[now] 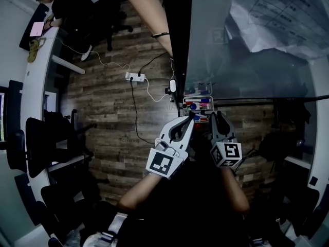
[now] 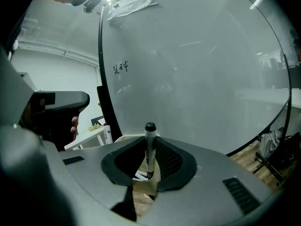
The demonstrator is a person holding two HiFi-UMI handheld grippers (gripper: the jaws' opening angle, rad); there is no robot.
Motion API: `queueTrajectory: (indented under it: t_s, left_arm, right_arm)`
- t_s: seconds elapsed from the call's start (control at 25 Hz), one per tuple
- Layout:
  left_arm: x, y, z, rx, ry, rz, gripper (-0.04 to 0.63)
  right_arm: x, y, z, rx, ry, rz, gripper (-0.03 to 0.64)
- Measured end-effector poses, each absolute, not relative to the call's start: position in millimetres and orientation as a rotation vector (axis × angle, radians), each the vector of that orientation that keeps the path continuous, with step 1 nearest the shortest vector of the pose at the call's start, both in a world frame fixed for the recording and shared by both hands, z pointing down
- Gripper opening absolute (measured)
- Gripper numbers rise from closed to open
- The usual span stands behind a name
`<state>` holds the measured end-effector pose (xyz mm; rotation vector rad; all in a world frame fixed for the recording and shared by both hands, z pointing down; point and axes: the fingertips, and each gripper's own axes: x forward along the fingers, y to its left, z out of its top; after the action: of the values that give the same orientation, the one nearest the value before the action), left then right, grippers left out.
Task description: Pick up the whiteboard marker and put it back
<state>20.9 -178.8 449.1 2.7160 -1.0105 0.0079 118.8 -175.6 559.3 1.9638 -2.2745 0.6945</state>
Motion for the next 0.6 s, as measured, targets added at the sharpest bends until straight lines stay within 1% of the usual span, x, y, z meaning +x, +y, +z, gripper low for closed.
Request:
queueTrajectory:
  t_s: [0.6]
  left_arm:
    - [17.5,-176.8,451.7,2.703,-1.02,0.008,0.008]
  right_arm:
    - [118.6,-179.1,559.6,1.959,-2.286,0.68,0.077]
